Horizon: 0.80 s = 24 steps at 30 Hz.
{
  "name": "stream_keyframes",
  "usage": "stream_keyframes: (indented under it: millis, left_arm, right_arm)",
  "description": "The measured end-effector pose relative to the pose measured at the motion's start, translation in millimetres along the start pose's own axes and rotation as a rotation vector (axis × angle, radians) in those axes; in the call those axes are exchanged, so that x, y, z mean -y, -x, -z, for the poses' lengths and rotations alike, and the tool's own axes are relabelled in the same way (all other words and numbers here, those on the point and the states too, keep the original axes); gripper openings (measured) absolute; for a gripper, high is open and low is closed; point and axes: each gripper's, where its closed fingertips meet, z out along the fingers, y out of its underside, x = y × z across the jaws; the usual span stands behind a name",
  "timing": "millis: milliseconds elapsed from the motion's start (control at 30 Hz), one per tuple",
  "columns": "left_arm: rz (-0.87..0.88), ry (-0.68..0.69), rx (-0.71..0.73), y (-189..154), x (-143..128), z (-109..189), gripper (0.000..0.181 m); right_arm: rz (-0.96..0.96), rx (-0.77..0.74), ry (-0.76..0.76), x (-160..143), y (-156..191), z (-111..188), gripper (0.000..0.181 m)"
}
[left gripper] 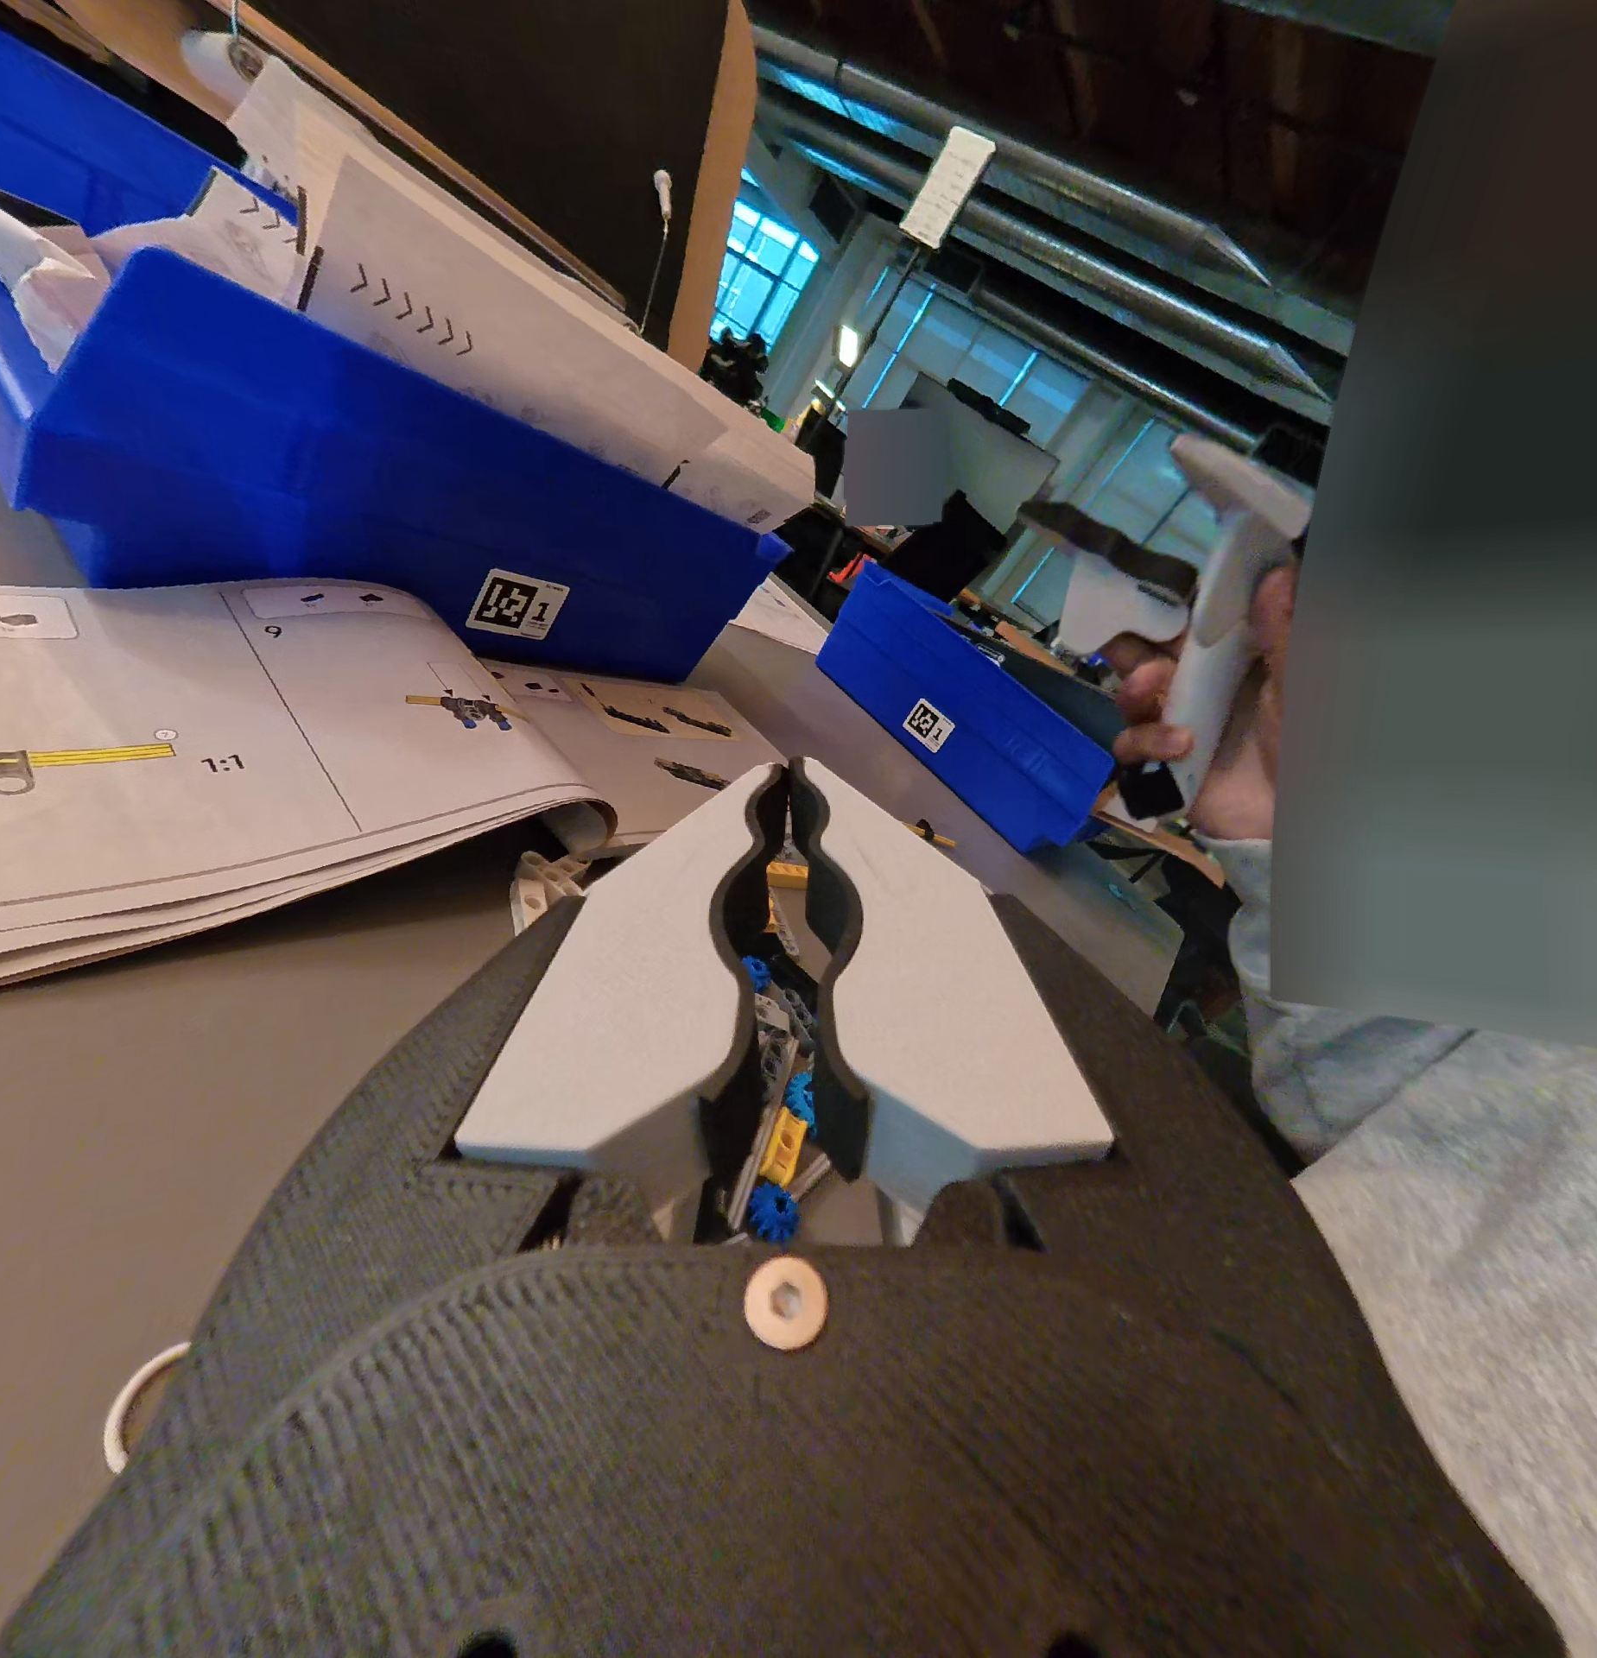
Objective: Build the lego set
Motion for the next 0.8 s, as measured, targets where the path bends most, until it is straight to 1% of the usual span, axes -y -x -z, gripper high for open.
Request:
stream_keyframes:
  millis: [133, 300, 433, 533, 600, 800]
  left_arm:
    - [-0.01, 0.002, -0.006, -2.6, -0.6, 1.3, 0.0]
    - [-0.015, -0.004, -0.005, -2.4, 1.0, 3.1, 0.0]
    - [-0.014, -0.017, 0.02, 2.6, 3.4, 4.3, 0.0]
    - [-0.008, -0.029, 0.059, 9.6, 5.7, 5.1, 0.0]
    - [-0.001, -0.03, 0.079, 13.4, 6.2, 4.9, 0.0]
    - [0.017, -0.029, 0.077, 15.8, 6.4, 4.3, 0.0]
  right_arm:
    - [0.078, -0.037, 0.028, -23.4, -20.8, 5.3, 0.082]
    - [0.197, -0.1, 0.128, -63.4, -42.0, 19.5, 0.085]
    - [0.267, -0.207, 0.182, -87.9, -68.8, 44.3, 0.083]
    - [0.297, -0.29, 0.222, -97.9, -92.5, 64.0, 0.077]
    - [0.306, -0.321, 0.232, -98.4, -104.6, 70.0, 0.069]
    - [0.307, -0.383, 0.282, -106.0, -132.3, 77.7, 0.069]
